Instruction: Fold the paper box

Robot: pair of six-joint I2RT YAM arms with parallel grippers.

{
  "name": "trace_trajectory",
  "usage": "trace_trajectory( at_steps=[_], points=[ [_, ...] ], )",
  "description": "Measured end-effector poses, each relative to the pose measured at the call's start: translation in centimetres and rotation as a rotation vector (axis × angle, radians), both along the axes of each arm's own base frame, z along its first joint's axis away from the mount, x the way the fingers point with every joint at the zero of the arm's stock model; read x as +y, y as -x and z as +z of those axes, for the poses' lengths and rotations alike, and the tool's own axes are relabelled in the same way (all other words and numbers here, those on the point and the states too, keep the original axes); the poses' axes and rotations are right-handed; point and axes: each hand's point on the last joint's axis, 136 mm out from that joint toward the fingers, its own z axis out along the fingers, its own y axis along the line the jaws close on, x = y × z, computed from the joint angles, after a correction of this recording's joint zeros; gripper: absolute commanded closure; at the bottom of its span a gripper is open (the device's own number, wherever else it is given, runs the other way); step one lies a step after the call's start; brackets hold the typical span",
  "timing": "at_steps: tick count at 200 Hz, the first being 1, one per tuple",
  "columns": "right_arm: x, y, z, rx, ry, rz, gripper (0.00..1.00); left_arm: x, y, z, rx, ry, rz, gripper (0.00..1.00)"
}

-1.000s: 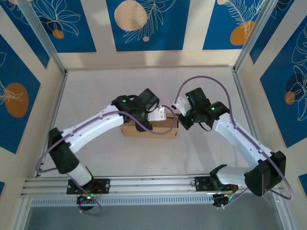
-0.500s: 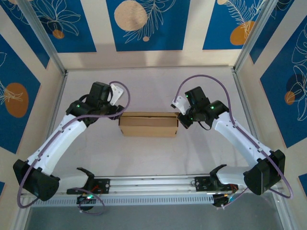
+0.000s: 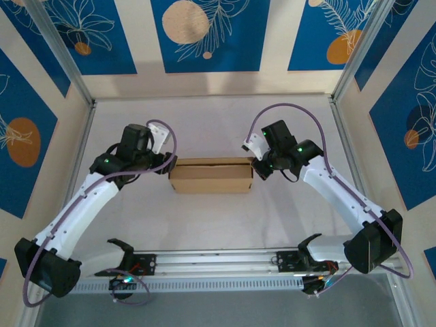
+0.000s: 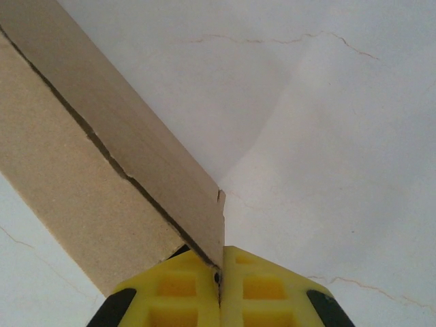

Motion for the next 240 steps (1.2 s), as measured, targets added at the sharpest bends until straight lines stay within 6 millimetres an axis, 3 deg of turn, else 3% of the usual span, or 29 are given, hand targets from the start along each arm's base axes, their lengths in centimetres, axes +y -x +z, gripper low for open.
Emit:
trace_trajectory(
  at_steps=[59,98,174,204,240],
  points=[
    [-0.2,-0.2,-0.3,0.008,0.003,-0.007,1.00,0.6,1.1,0.3,-0.028,0.060,-0.034,0.26],
    [-0.3,-0.3,-0.3,0.011,0.001,-0.012,1.00,0.3,2.1,0.1,-0.035,0.076,-0.098,0.33],
    [-0.1,-0.3,-0.4,0.017,-0.003,-0.008,1.00,-0.3,1.4,-2.1,0.016,0.049,-0.137,0.44],
    [-0.2,-0.3,-0.4,0.018,-0.003,-0.009,1.00,-0.3,0.6,-3.1,0.035,0.030,-0.126,0.57],
    [-0.2,-0.4,-0.5,0.023,-0.004,-0.018,1.00,-0.5,0.3,-3.4,0.041,0.036,-0.125,0.81]
  ],
)
